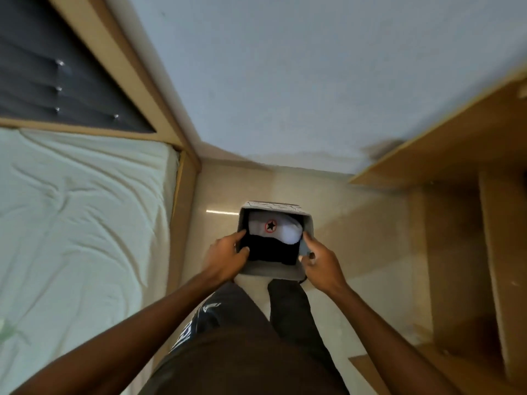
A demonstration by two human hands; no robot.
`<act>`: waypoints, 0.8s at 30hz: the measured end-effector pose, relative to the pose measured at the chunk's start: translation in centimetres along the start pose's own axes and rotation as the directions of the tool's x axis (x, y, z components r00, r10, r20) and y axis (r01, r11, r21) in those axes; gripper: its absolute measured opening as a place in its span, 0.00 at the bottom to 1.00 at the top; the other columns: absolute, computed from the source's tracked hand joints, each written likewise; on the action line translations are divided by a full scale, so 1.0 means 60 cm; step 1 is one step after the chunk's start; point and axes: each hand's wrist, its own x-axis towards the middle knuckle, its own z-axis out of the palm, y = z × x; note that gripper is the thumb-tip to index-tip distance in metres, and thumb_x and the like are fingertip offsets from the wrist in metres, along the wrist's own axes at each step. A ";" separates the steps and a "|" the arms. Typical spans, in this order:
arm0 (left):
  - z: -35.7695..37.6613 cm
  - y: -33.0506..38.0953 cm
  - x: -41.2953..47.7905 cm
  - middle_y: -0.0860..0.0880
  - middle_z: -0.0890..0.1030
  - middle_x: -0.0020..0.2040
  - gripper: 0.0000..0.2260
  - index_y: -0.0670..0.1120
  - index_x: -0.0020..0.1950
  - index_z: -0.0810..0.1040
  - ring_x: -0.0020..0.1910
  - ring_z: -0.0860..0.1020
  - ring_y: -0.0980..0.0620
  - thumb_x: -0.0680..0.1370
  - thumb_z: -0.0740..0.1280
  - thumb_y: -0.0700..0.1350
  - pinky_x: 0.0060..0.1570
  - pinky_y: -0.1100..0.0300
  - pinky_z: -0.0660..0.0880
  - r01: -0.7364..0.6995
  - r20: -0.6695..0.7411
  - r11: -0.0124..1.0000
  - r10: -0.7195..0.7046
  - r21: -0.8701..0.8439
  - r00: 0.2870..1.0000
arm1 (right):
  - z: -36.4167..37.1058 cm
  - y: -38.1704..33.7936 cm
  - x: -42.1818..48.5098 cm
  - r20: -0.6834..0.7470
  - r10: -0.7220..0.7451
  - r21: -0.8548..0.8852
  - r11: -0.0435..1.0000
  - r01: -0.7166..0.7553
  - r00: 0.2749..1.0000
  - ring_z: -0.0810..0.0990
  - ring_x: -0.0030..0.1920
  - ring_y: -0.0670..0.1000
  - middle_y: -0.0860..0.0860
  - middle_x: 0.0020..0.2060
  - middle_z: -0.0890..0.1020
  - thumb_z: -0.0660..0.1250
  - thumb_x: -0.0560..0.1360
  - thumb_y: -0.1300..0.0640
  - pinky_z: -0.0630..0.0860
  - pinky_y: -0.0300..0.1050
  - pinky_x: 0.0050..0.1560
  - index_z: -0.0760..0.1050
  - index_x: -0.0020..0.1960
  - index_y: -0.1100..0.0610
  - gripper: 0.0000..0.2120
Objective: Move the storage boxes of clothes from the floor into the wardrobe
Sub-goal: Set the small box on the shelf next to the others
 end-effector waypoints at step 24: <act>0.329 0.801 0.148 0.49 0.81 0.63 0.25 0.57 0.72 0.70 0.56 0.81 0.45 0.75 0.61 0.41 0.55 0.53 0.78 -0.768 0.362 0.597 0.681 0.229 0.637 | -0.605 0.333 -0.157 -0.764 0.413 0.359 0.911 -0.205 0.496 0.61 0.24 0.49 0.54 0.22 0.67 0.65 0.72 0.64 0.60 0.46 0.28 0.68 0.72 0.50 0.29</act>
